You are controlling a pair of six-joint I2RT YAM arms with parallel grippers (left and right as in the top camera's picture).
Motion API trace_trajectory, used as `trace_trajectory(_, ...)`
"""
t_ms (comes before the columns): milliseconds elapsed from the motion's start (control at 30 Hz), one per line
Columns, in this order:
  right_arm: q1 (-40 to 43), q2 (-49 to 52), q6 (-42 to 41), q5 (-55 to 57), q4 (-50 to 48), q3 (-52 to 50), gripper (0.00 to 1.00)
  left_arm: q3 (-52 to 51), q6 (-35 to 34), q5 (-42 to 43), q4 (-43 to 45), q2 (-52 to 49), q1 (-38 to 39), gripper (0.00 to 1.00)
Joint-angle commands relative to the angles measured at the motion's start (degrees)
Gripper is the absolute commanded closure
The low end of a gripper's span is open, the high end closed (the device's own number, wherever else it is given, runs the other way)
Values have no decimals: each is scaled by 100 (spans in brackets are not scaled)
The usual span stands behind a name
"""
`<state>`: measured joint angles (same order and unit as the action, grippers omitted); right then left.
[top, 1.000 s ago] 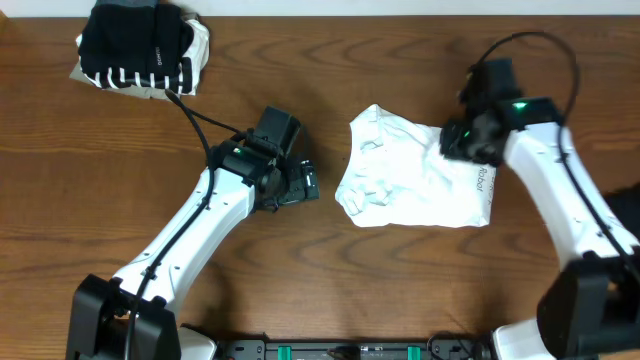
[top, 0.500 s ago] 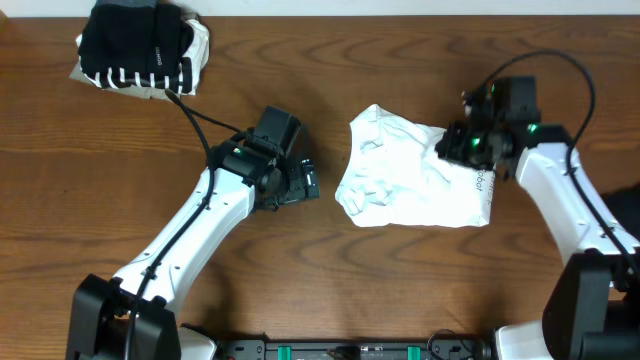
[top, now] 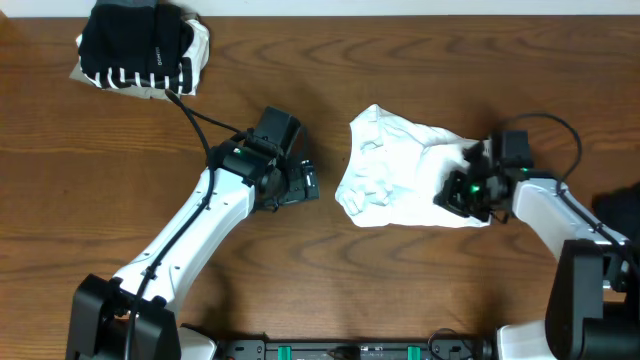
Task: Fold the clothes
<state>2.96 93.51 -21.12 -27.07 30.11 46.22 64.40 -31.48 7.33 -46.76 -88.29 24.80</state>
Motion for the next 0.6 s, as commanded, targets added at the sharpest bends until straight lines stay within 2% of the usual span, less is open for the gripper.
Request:
trace_trajectory(0,306,35,-144,-20,85,-44,99,-44,-48,-7,-79,31,-9,2)
trace_trajectory(167,538,24,426,-310,525,293,99,-44,-48,-7,-76,31,-9,2)
trace_trajectory(367,555,-90,970,-616,1467,1473,98,-44,-48,-9,-72,31,-9,2)
trace_trajectory(567,555,-85,962,-837,1010,1869,84,-44,-48,-9,0,31,-9,2)
